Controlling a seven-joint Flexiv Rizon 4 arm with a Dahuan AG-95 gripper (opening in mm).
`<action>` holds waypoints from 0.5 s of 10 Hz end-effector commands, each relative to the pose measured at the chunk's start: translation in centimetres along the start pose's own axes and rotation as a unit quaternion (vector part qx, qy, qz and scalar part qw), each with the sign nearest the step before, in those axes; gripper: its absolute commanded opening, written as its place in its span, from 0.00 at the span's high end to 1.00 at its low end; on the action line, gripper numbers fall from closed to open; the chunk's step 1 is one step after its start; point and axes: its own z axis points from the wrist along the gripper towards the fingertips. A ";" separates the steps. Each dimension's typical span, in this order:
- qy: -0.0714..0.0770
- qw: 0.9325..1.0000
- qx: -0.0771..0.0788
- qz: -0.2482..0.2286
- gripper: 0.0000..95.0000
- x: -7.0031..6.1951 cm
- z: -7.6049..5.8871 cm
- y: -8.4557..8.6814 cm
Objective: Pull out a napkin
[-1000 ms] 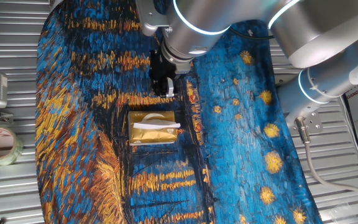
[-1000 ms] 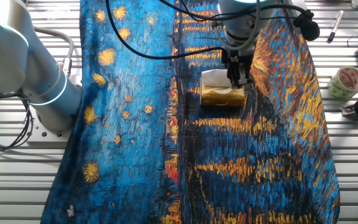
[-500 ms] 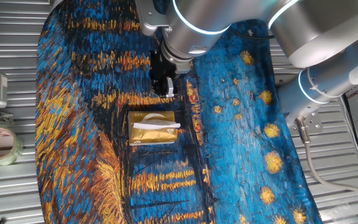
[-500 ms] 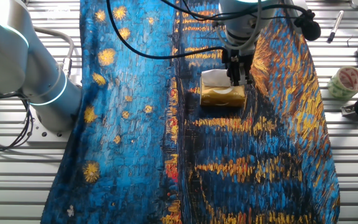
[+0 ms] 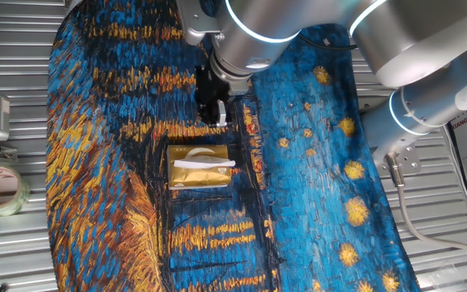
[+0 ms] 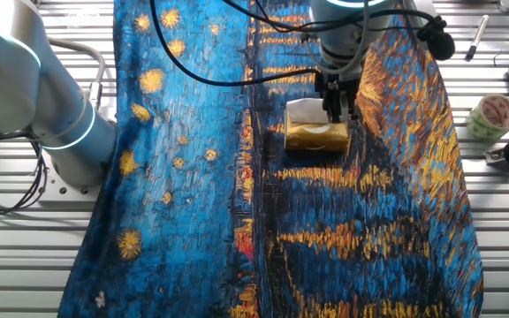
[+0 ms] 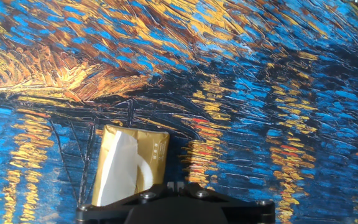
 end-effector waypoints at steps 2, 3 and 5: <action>0.000 1.000 -0.002 -0.001 0.80 -0.1 0.0 0.0; 0.001 1.000 -0.002 -0.001 0.80 -0.1 0.0 0.0; 0.001 1.000 0.003 0.003 0.80 -0.2 0.1 0.5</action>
